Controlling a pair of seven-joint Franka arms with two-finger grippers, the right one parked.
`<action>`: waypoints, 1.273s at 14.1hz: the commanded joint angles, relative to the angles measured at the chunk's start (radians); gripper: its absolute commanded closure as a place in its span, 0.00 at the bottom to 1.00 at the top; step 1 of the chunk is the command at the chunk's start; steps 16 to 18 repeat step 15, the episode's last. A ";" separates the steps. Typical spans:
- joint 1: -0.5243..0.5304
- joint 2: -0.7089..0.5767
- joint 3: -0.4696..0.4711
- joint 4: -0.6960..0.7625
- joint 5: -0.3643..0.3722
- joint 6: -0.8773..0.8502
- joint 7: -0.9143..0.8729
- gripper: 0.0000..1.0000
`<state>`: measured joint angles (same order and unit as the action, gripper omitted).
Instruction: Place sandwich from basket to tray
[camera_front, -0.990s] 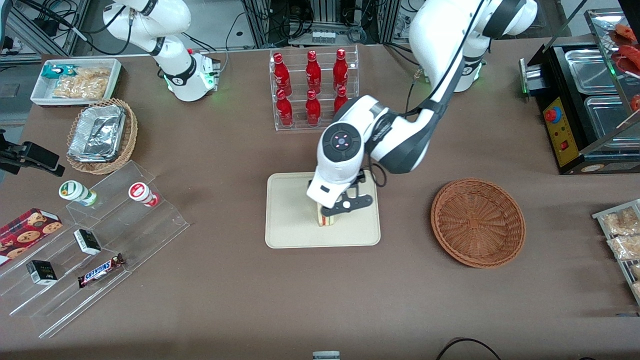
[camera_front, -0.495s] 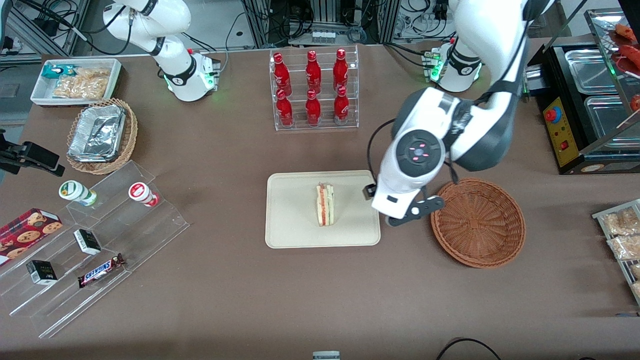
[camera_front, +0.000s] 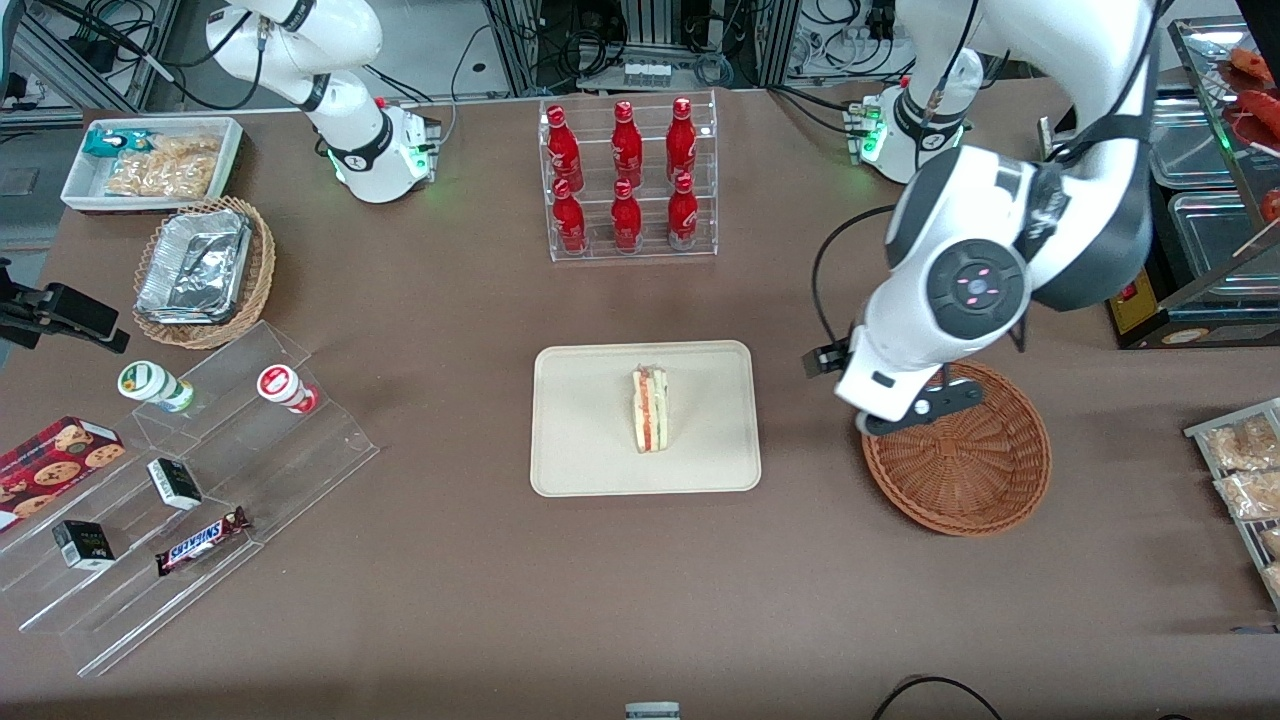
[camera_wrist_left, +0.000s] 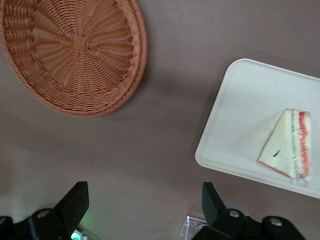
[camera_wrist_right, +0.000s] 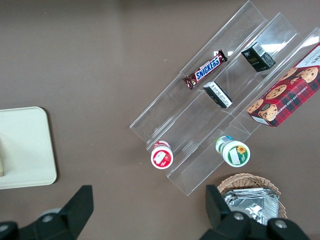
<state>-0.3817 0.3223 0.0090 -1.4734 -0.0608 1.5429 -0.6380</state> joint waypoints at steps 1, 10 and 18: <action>0.119 -0.149 -0.055 -0.160 -0.010 0.023 0.128 0.00; 0.356 -0.396 -0.084 -0.222 0.057 -0.092 0.592 0.00; 0.365 -0.420 -0.083 -0.209 0.115 -0.078 0.598 0.00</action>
